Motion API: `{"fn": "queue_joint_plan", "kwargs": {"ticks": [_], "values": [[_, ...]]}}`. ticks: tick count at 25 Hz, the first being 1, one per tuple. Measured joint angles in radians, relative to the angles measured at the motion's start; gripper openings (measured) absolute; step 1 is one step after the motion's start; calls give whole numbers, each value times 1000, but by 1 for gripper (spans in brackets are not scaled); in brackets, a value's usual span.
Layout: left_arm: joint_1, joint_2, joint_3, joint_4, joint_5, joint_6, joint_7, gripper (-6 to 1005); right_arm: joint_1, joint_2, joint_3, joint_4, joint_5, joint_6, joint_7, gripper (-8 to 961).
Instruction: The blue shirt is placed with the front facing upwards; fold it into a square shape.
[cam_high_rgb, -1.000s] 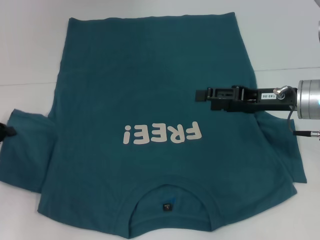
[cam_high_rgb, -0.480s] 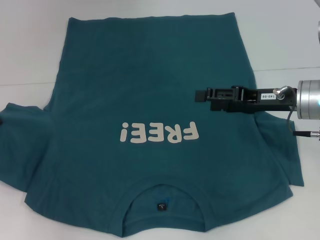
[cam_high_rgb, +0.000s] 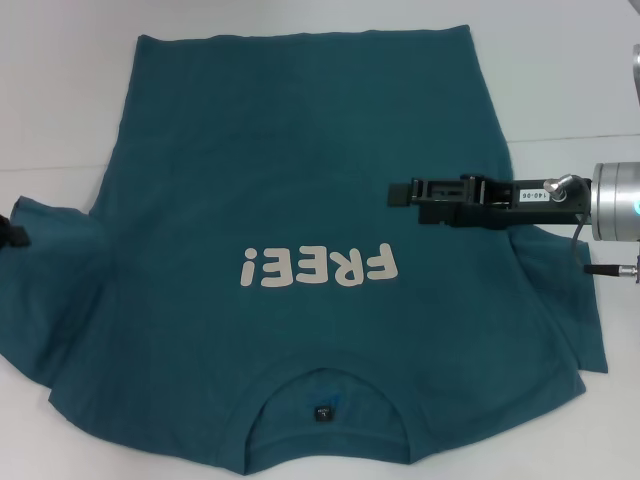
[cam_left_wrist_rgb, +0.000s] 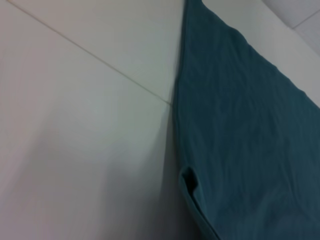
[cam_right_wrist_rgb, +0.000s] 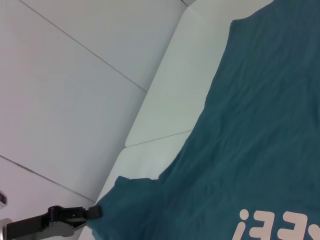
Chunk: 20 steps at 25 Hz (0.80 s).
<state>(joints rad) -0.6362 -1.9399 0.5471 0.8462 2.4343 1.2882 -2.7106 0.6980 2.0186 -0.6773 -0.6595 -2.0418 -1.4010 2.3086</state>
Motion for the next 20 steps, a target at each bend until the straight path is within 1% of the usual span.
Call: {"fn": "queue_joint_plan", "kwargs": {"ticks": [6,8,12,16,20], "values": [[-4,-1,43,67,4,69,-53,12,0,0,-3,0,0,4,0,914],[-10,-1,61,82,16,74,-74,12,0,0,-4,0,0,6,-1,914],[-27,4,68,89,51,76,-104,11,-2,1,-1,2,0,8,-7,914],[-62,9,72,84,120,77,-141,10,-8,3,3,2,0,9,-19,914],[-117,9,72,74,204,69,-176,9,-11,3,7,2,0,10,-31,914]]}}
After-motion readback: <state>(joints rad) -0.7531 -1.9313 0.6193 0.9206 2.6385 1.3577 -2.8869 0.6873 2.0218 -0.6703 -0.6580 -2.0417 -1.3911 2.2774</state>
